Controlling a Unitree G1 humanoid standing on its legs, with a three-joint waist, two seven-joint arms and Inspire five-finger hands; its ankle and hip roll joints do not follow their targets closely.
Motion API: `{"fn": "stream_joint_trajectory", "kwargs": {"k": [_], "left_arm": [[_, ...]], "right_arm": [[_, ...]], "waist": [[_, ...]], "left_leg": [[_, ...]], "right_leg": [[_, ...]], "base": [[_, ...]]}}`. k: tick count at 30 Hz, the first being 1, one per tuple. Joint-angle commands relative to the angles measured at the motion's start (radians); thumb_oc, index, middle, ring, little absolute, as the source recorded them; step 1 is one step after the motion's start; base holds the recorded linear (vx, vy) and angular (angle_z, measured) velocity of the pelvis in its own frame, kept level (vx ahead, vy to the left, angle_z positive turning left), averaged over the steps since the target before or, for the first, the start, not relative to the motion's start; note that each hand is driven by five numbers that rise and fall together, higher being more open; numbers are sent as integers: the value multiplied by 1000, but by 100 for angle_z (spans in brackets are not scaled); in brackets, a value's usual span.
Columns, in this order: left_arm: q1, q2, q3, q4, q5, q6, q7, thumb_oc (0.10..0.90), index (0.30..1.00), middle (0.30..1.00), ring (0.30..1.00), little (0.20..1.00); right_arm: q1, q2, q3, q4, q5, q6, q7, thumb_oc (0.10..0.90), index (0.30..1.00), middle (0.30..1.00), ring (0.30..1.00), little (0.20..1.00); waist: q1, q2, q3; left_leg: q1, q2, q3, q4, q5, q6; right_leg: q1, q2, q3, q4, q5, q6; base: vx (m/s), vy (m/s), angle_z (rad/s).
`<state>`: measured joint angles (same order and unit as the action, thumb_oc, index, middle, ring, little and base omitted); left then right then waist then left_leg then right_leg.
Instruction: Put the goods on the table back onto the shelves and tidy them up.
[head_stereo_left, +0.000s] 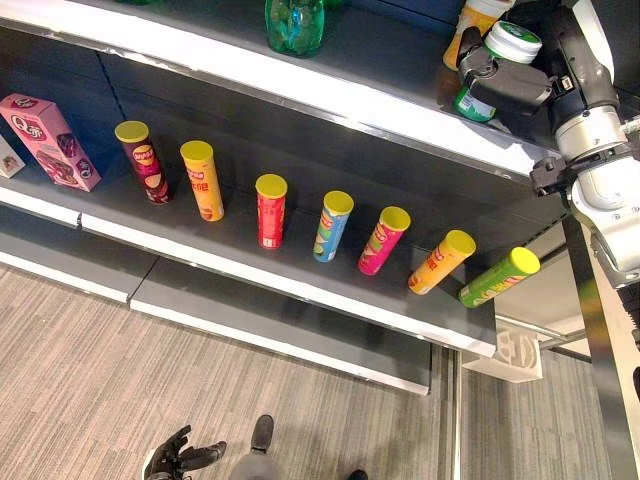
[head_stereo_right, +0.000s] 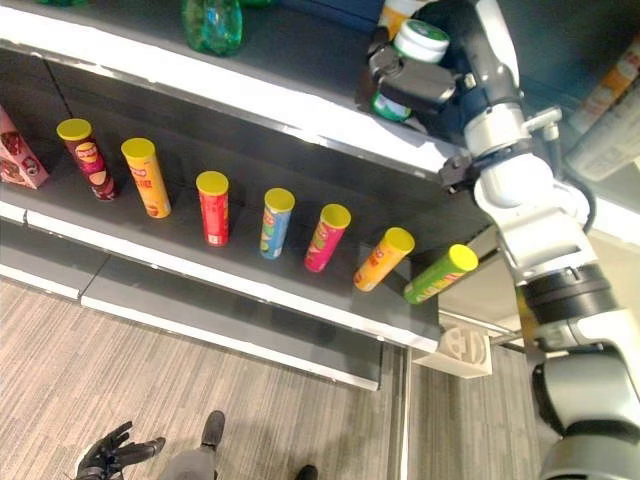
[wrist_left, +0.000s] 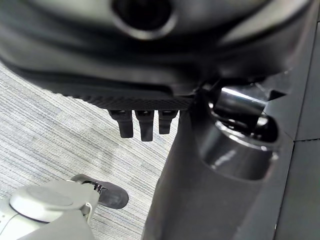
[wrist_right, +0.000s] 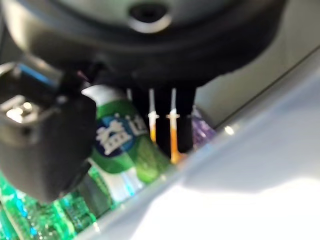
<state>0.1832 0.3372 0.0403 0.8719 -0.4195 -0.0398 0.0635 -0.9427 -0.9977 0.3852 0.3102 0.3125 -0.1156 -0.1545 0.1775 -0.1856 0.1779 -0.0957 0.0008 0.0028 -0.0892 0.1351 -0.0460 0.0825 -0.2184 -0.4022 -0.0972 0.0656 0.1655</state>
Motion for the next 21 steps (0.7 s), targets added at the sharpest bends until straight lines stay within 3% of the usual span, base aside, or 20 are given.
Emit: {"fn": "stream_joint_trajectory", "kwargs": {"k": [1, 17, 21], "left_arm": [[-9, 41, -34, -24, 28, -46, 23, 800, 900, 900, 900, 900], [-11, 24, -21, -17, 43, -36, 24, 800, 900, 900, 900, 900], [-11, 15, -17, -25, 50, -33, 28, 800, 900, 900, 900, 900]], "right_arm": [[-125, -25, 81, 34, -39, -12, -4, 800, 900, 900, 900, 900], [-11, -27, -44, -163, -41, -36, -21, 800, 900, 900, 900, 900], [47, -20, -130, -246, -65, -53, -55, 800, 900, 900, 900, 900]], "waist": [[30, 5, -16], [7, 14, -23], [1, 17, -26]], "left_leg": [[67, 16, 7, 12, -173, -4], [81, 17, 16, 10, -179, -2], [83, 16, 17, 10, -182, 0]], "right_leg": [[-10, -83, -1, 64, 44, 89], [-5, -83, 4, 61, 43, 88], [-5, -85, 1, 61, 41, 88]], "base": [[0, 0, 0], [0, 0, 0], [0, 0, 0]]}}
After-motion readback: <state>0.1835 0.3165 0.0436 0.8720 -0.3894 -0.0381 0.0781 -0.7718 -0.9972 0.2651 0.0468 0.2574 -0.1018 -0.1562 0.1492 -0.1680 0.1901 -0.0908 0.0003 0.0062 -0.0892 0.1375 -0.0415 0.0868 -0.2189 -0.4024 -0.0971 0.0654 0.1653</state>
